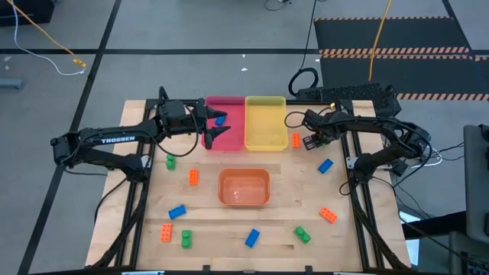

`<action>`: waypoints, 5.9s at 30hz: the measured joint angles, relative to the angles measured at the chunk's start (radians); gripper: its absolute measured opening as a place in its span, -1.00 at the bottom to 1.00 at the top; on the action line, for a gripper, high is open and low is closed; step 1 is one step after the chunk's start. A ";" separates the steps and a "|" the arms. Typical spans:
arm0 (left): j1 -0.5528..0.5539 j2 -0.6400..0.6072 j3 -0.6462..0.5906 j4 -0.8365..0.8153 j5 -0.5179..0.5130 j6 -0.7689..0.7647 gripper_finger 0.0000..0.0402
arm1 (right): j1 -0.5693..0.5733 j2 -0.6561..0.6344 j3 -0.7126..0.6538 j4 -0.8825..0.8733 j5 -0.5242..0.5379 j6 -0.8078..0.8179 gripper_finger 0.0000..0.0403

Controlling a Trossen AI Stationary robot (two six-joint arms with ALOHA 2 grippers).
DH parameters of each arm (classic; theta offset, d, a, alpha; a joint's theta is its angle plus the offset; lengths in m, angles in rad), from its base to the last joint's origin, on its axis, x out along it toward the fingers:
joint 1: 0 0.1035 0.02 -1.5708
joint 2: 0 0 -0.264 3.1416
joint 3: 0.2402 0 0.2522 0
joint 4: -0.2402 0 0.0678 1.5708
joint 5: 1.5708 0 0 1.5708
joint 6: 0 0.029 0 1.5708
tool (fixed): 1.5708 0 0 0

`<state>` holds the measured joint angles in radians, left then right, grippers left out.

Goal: Sort & place blocks by color
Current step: Put the green game piece into the yellow bin, then put the orange game piece into the orange bin

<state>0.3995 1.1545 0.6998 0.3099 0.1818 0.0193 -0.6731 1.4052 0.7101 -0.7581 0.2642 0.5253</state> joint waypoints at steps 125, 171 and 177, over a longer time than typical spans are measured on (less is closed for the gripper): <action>0.003 0.001 0.001 -0.023 -0.035 -0.024 0.35 | 0.229 -0.034 -0.100 0.352 0.041 0.100 0.31; 0.003 0.001 0.001 -0.027 -0.045 -0.028 0.35 | 0.253 -0.024 -0.102 0.267 0.037 0.056 -0.34; 0.003 0.001 0.001 -0.029 -0.052 -0.038 0.35 | 0.283 -0.081 -0.105 0.164 0.018 0.017 -0.34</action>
<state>0.4023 1.1553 0.7006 0.2806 0.1295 -0.0189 -0.3904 1.3246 0.6053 -0.5941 0.2821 0.5424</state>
